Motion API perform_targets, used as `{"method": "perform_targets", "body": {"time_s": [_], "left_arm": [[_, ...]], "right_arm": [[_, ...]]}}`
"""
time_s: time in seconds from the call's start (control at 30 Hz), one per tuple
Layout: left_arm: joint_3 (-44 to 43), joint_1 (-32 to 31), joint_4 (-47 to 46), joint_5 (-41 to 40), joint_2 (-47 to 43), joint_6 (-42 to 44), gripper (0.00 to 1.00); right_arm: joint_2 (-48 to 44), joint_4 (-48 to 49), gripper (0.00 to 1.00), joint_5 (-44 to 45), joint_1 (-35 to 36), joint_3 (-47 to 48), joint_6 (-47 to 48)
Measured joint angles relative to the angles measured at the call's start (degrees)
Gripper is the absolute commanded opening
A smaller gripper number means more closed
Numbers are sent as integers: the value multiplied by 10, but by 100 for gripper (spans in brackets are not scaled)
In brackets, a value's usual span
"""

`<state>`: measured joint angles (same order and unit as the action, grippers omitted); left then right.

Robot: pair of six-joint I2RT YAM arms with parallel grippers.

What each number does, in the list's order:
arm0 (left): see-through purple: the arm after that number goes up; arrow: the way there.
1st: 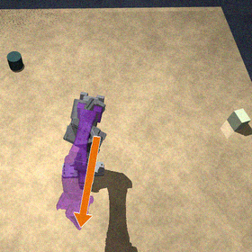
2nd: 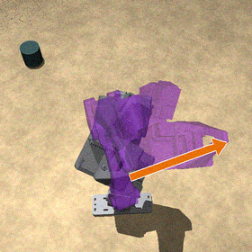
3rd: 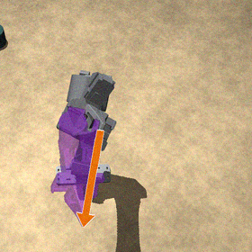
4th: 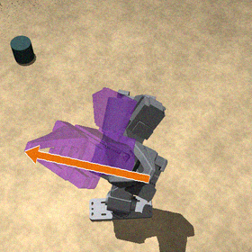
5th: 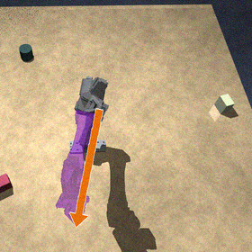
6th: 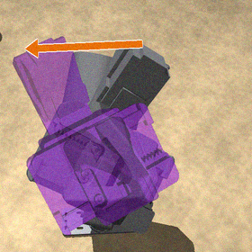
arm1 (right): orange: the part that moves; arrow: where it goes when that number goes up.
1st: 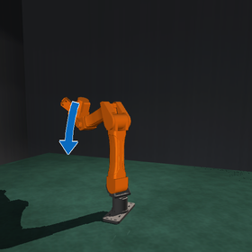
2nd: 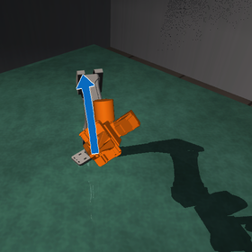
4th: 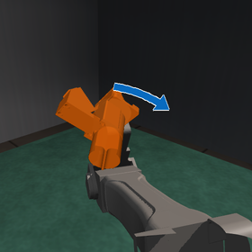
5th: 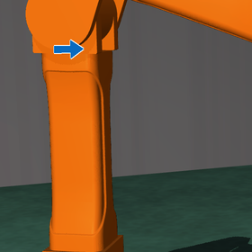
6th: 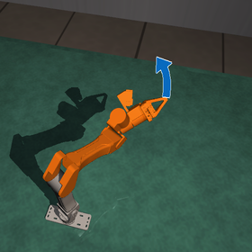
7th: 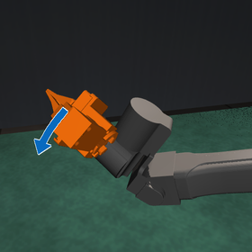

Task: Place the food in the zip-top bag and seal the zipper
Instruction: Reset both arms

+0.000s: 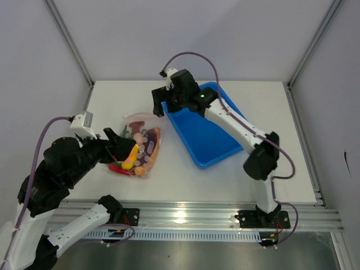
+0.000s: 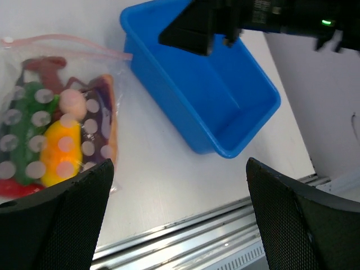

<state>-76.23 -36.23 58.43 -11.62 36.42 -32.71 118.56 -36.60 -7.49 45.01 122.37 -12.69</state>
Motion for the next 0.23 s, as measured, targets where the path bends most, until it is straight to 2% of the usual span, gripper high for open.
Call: {"method": "perform_targets", "body": {"time_s": [0.13,0.23], "left_arm": [[86,0,-67,42,-17,-25,100],[148,0,-116,81,-36,-49,100]], "right_arm": [[-203,-49,100,92,22,-148,7],[-401,-66,99,123,59,-291,-10]]}}
